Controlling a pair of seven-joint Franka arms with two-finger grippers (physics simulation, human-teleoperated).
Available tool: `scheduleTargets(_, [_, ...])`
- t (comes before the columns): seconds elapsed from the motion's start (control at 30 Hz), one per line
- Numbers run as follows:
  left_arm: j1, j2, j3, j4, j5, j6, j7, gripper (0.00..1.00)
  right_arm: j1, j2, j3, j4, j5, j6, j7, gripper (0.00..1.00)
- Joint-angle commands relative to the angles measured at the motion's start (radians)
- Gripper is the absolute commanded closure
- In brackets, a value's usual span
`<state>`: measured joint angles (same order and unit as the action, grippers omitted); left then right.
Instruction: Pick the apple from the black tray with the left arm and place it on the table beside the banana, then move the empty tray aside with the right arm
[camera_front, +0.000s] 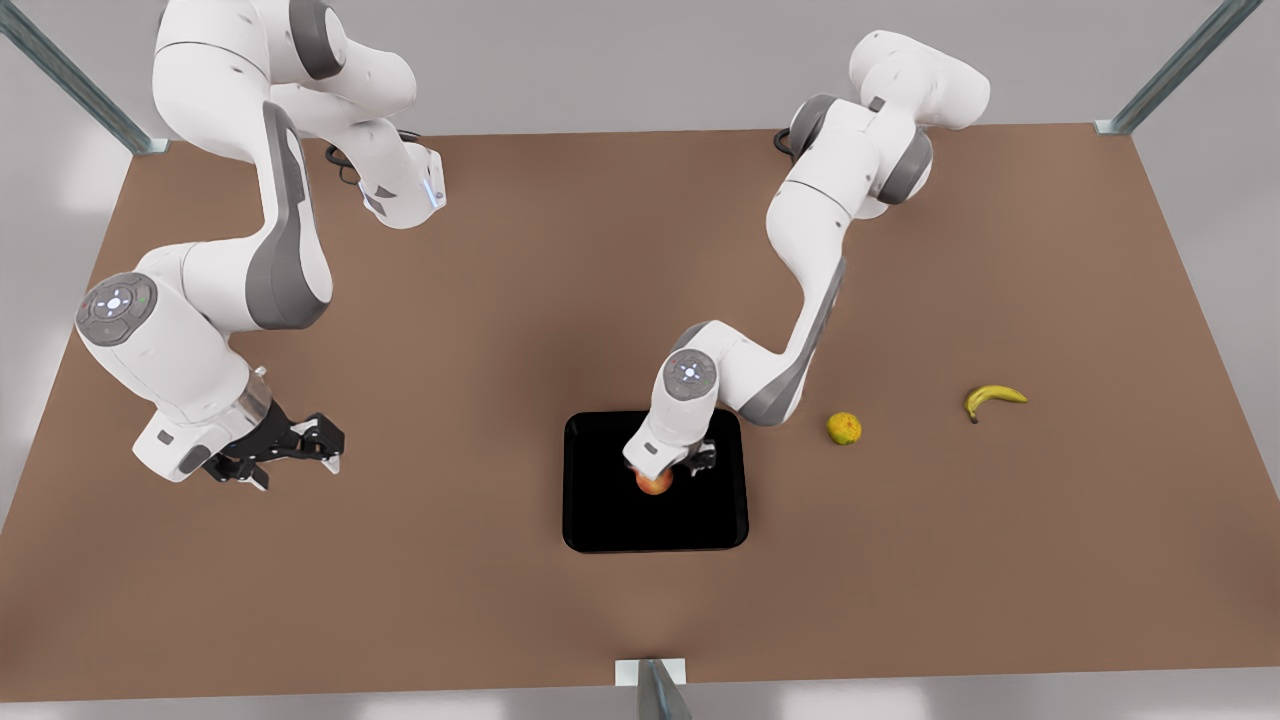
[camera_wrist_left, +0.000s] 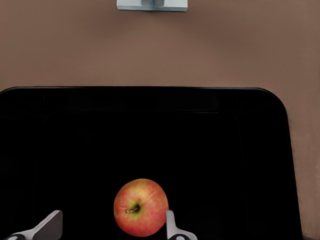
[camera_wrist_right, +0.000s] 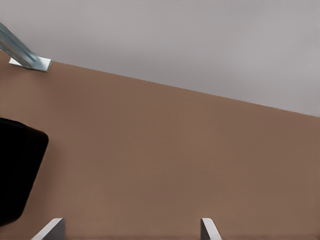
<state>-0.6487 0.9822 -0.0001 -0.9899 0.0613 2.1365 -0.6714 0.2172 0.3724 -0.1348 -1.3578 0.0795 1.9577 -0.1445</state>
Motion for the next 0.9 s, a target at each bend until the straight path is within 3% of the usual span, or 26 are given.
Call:
scheduleTargets(0.0, [-0.012,0.010,-0.001,-0.006,0.009,0.056,-0.320,0.00,0.001,0.051,-0.002,0.000,0.003,0.015,0.005,0.00])
scheduleTargets(0.87, [-0.020,0.121,0.002,-0.035,0.038,0.209,-0.182,0.00,-0.001,0.059,-0.003,0.040,0.006,0.029,0.011,0.00])
